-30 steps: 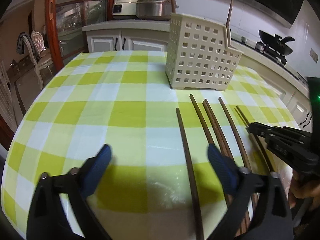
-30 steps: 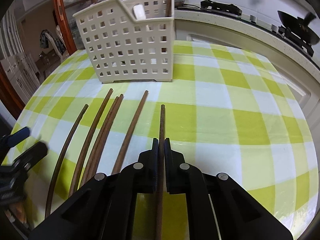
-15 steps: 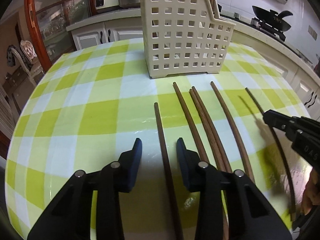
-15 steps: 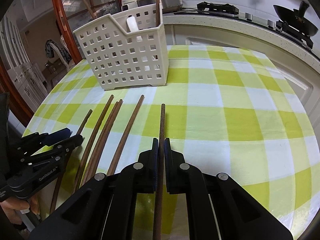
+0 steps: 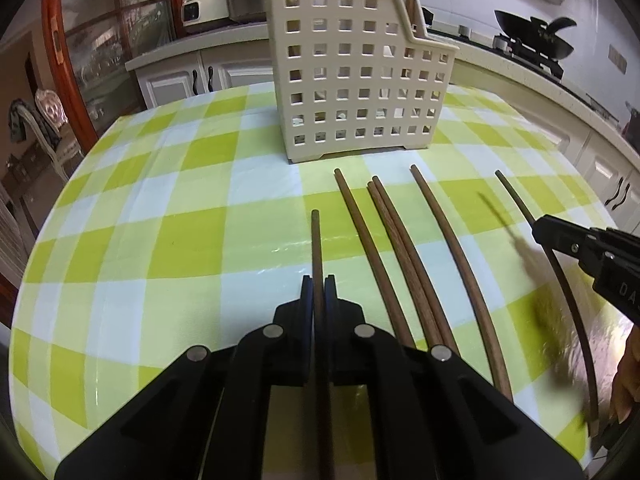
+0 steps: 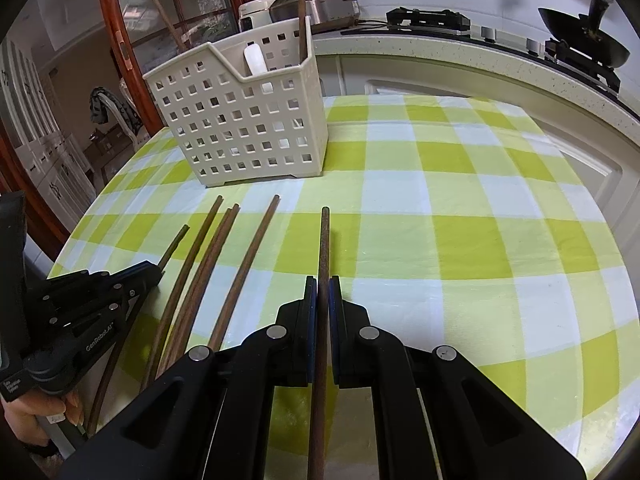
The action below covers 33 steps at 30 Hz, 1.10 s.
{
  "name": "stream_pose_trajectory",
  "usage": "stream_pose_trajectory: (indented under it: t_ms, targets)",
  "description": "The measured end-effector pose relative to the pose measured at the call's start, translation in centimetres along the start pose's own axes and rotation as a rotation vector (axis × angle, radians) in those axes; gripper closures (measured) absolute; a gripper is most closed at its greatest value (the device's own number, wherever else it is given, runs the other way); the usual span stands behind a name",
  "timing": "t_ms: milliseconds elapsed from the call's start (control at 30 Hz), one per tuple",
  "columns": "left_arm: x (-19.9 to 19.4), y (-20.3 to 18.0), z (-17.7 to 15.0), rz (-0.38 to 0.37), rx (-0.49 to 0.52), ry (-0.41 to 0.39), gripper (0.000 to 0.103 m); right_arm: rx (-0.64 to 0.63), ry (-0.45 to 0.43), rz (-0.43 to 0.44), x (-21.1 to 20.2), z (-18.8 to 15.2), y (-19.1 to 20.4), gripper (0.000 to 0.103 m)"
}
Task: Organize utensils
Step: 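Lift the chopstick upright with the right tool toward the caddy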
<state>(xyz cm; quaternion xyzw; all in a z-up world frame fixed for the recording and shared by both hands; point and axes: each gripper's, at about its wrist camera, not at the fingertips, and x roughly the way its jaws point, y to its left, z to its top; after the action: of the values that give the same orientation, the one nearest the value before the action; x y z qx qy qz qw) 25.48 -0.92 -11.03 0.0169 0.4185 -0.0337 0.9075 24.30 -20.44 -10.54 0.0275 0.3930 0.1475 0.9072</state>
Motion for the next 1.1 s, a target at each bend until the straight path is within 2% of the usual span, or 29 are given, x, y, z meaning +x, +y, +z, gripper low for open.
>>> stream_pose_trajectory:
  t_ms: [100,600,1100]
  targets:
    - [-0.9,0.4,0.1,-0.021,-0.024,-0.026,0.098,-0.005,-0.024,0.009,-0.7,0.1,0.2,0.097]
    - [-10.6,1.3,2.0,-0.048,-0.052,-0.294,0.098,-0.03,-0.188,0.042,-5.8,2.1,1.8,0.097]
    - [-15.1,1.4,0.8,-0.039,-0.041,-0.407,0.098,-0.101,-0.326,0.031,-10.8,2.6,4.2,0.097]
